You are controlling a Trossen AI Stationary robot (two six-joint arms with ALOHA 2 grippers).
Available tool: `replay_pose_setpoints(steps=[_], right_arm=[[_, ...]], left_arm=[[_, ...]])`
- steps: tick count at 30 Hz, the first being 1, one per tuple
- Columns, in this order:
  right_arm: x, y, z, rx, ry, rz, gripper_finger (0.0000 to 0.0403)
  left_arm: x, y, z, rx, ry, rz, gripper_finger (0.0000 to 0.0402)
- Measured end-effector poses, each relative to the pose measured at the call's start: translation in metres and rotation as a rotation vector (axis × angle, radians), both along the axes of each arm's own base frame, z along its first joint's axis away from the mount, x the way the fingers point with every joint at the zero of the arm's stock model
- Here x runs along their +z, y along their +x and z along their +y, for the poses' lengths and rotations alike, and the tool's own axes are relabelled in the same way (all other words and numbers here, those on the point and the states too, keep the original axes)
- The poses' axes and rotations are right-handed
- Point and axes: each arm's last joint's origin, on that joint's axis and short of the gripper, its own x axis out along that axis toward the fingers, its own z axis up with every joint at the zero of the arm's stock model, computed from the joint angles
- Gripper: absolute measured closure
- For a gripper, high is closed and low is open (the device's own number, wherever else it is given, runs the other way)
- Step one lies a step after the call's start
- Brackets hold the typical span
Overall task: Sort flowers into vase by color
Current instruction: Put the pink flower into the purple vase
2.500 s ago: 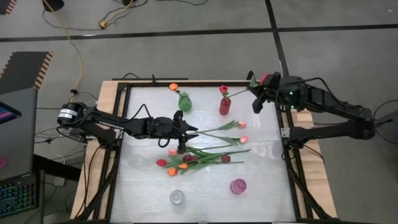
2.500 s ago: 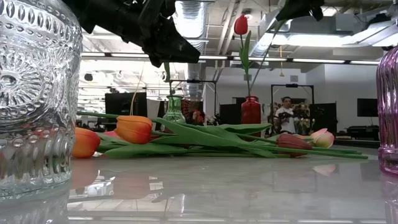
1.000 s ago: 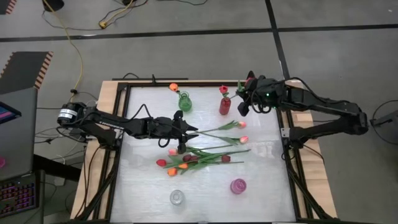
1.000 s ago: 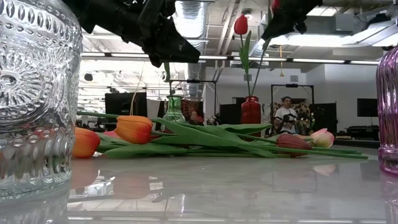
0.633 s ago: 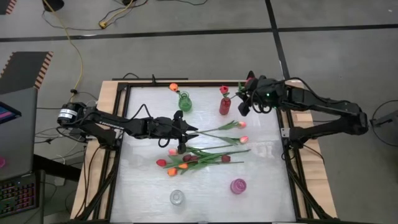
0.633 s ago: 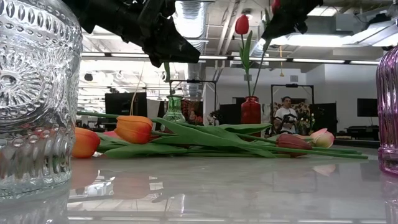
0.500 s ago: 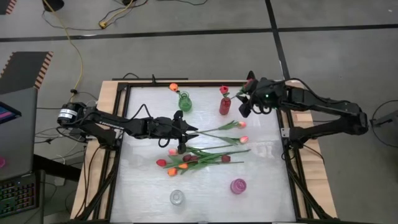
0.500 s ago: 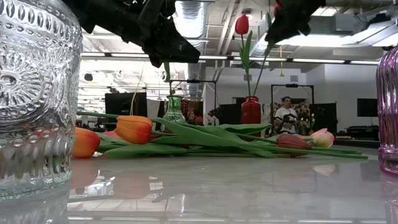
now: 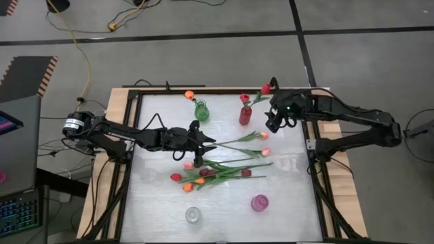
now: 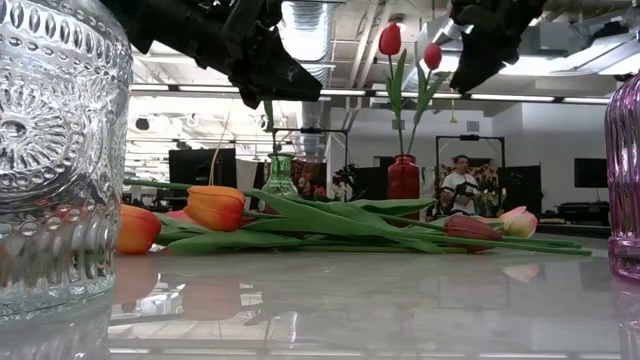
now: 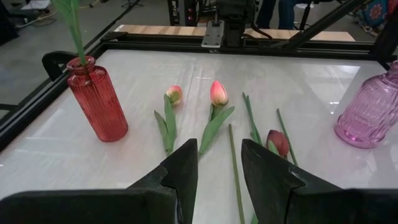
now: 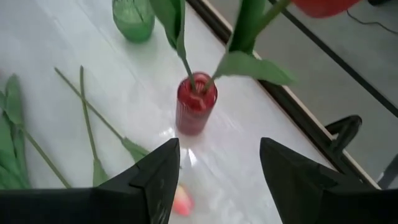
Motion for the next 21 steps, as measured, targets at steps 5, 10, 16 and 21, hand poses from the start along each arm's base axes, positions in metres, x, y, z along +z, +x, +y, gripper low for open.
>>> replay_pose_setpoints(steps=[5,10,16,21], right_arm=[[-0.003,-0.002,0.005,0.026,0.015,0.042,0.0154],[-0.004,0.000,0.014,0.071,0.091,0.017,0.0154],[-0.009,0.002,0.033,0.145,0.130,0.041,0.0154],[-0.021,0.003,0.049,0.177,0.164,0.054,0.0154]], left_arm=[[0.000,0.000,0.000,-0.001,0.004,0.001,0.0290],[-0.001,0.001,0.000,-0.002,0.004,0.001,0.0290],[-0.011,0.008,-0.001,-0.029,-0.028,0.008,0.0290],[-0.028,0.027,-0.003,-0.072,-0.044,-0.027,0.0290]])
